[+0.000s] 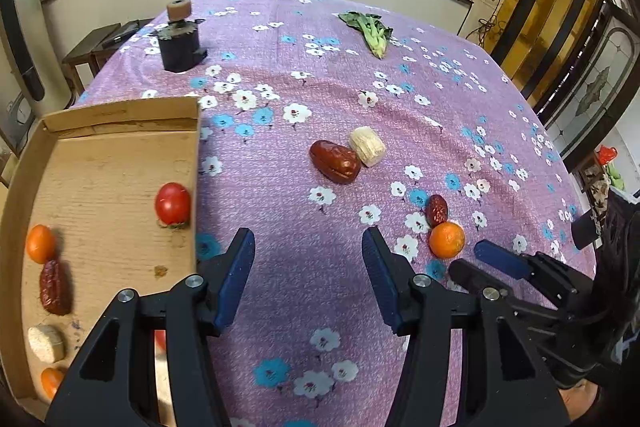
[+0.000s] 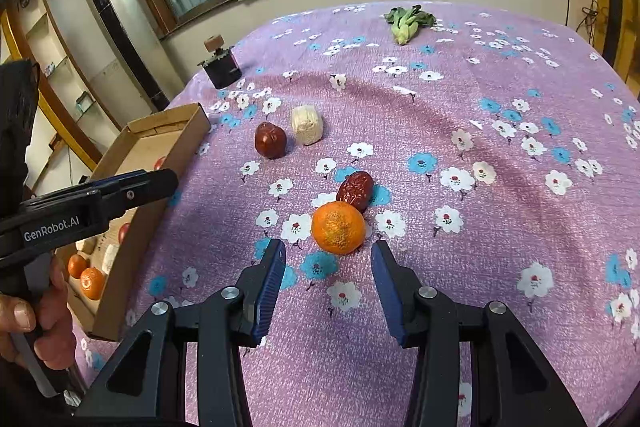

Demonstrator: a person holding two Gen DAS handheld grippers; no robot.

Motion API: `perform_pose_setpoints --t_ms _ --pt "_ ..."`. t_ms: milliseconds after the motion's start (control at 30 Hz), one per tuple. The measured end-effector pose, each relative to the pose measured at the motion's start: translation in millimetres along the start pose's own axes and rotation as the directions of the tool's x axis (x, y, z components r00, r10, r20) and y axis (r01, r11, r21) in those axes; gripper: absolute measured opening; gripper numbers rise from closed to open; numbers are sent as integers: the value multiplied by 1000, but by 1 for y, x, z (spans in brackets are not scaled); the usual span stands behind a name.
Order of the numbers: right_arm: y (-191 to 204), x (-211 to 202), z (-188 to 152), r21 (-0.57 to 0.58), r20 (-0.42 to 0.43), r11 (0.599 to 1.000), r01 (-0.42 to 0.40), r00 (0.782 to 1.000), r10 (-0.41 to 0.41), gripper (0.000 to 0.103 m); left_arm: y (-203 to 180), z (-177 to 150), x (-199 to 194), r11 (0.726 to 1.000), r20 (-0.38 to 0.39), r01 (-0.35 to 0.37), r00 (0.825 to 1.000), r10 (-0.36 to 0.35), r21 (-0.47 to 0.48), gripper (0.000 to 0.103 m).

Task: Organize fruits
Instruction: 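Grasp the large dark red date with the left gripper while the right gripper grasps an orange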

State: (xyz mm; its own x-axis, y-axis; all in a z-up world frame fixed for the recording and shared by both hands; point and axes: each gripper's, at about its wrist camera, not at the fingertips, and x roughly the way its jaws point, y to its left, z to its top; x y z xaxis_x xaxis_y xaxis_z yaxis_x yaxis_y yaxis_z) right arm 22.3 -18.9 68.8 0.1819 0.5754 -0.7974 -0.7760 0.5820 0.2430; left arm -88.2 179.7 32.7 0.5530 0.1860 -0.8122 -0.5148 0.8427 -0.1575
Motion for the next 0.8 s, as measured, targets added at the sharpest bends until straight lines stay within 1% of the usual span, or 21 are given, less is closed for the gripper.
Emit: perform_pose_setpoints --t_ms 67,133,300,467,600,633,667,700,733,767,800 --pt "-1 5 2 1 -2 1000 1 1000 -1 46 -2 4 5 1000 -1 4 1000 -4 -1 64" --pt "0 9 5 -2 -6 1000 0 1000 0 46 -5 9 12 1000 7 5 1000 -5 5 67" --pt "1 18 10 -13 -14 1000 8 1000 -9 46 -14 23 42 1000 -26 -6 1000 6 25 67" --pt "-2 24 12 -6 -28 1000 -1 1000 1 46 -20 33 72 999 -67 -16 998 19 51 67" --pt "-2 30 12 -12 -39 1000 2 999 -3 46 -24 37 90 998 -79 -17 997 22 60 67" --pt "-1 30 12 -18 -34 1000 7 999 -7 45 -25 38 92 997 -63 -22 998 26 69 67" --pt "1 30 12 -26 -33 1000 12 999 -13 44 -27 39 94 996 -57 -24 998 29 81 66" --pt "1 31 11 -32 -31 999 16 999 -17 42 -27 39 94 996 -49 -26 998 30 86 63" --pt "2 30 11 -35 -27 999 30 999 -31 33 -27 40 94 996 -39 -25 999 28 89 52" --pt "1 30 11 -34 -25 999 30 999 -31 33 -27 40 93 996 -34 -20 999 23 90 41" --pt "0 29 11 -28 -25 999 24 999 -25 32 -27 40 92 996 -35 -12 999 16 91 41"
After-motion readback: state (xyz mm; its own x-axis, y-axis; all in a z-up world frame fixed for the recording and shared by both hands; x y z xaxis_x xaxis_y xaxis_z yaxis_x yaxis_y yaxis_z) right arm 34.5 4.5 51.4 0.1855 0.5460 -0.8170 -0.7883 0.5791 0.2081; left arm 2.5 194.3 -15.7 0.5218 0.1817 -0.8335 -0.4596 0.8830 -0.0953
